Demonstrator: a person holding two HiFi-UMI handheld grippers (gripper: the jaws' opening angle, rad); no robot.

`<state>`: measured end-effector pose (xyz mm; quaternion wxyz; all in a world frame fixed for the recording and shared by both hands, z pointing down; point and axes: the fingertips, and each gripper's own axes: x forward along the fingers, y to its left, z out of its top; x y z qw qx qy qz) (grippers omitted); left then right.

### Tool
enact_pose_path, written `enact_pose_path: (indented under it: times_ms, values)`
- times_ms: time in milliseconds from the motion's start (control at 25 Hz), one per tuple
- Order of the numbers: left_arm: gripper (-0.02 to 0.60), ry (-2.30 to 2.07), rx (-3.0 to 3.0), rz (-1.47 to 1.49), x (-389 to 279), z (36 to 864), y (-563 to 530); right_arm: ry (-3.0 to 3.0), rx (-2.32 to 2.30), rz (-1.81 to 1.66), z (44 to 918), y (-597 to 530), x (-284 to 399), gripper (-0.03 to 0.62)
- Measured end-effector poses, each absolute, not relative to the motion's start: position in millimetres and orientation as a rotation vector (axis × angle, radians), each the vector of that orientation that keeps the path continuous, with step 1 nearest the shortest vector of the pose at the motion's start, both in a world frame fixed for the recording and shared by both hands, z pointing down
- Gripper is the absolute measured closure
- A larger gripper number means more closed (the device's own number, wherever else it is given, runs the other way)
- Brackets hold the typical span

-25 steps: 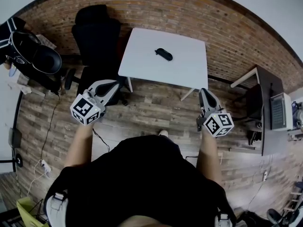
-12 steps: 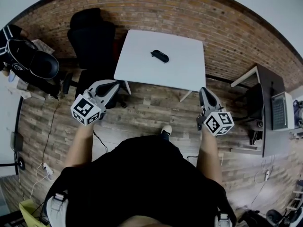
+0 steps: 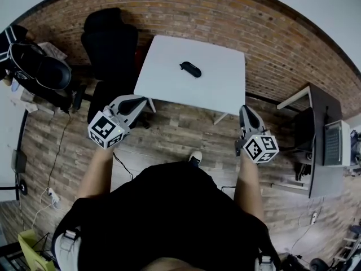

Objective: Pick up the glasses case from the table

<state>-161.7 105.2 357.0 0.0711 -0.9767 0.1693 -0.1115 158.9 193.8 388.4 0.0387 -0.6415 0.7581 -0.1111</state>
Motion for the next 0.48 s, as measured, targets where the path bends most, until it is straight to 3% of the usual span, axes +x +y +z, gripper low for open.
enact_pose_path:
  times_ms: [480]
  values:
    - [0.571, 0.564, -2.923, -0.333, -136.6, 358.0, 84.2, 2.354, -1.947, -0.392, 404.4, 163.2, 188.5, 0.579]
